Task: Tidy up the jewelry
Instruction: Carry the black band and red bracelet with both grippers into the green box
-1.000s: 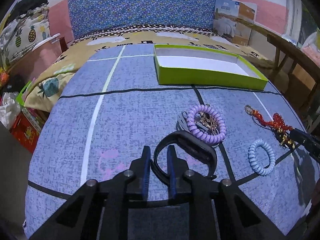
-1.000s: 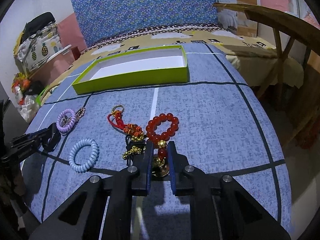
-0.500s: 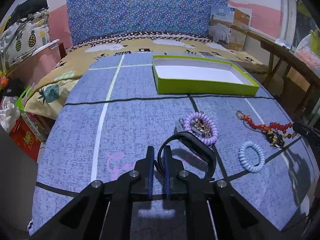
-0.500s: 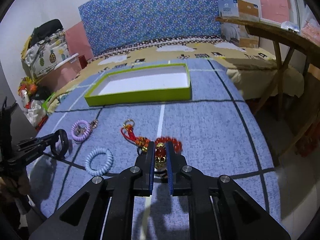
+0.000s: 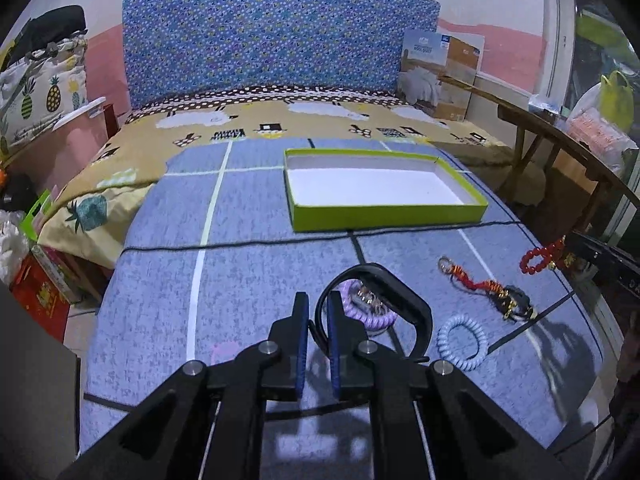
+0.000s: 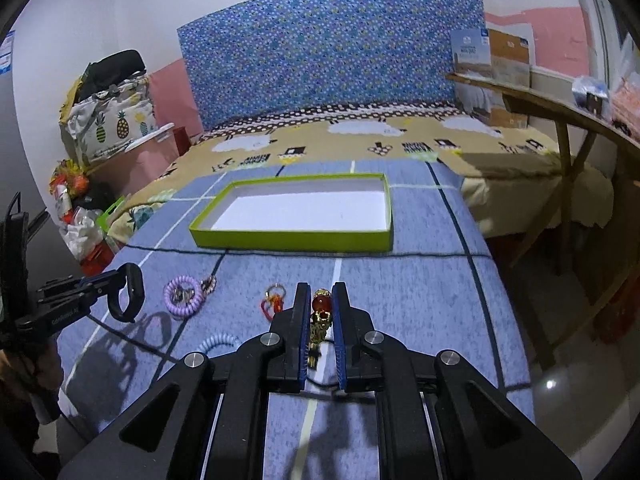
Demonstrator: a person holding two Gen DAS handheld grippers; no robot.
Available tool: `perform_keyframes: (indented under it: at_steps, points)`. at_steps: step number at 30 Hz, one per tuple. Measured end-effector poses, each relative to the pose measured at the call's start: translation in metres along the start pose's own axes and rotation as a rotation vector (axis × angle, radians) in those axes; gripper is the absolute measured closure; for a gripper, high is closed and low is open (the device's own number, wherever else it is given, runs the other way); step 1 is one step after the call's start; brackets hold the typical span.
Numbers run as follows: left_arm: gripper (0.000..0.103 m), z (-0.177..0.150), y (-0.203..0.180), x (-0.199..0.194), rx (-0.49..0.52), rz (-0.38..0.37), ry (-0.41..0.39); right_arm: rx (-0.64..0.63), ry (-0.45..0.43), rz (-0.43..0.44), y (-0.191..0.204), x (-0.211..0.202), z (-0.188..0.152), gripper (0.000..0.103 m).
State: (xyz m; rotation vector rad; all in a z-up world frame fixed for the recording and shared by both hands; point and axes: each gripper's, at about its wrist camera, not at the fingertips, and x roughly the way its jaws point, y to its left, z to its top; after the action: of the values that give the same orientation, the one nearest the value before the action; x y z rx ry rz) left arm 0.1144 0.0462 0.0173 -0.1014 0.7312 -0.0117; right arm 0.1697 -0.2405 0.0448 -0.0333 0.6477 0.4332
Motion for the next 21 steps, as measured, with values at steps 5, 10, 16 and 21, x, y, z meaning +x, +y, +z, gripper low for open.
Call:
perform_keyframes:
  at_steps: [5,10,16,21]
  points:
    - [0.094,0.02,-0.007,0.005,0.033,-0.007,-0.031,-0.026,-0.026,0.008,0.0,0.009,0.022,0.092]
    - [0.094,0.044,-0.012,0.019,0.062,-0.013,-0.051,-0.043,-0.035,0.015,-0.003,0.03,0.048,0.093]
    - [0.094,0.075,-0.011,0.049,0.076,-0.013,-0.045,-0.049,-0.017,0.013,-0.013,0.068,0.075,0.093]
    - [0.094,0.095,-0.008,0.083,0.089,0.012,-0.024,-0.029,0.01,0.017,-0.027,0.106,0.092,0.093]
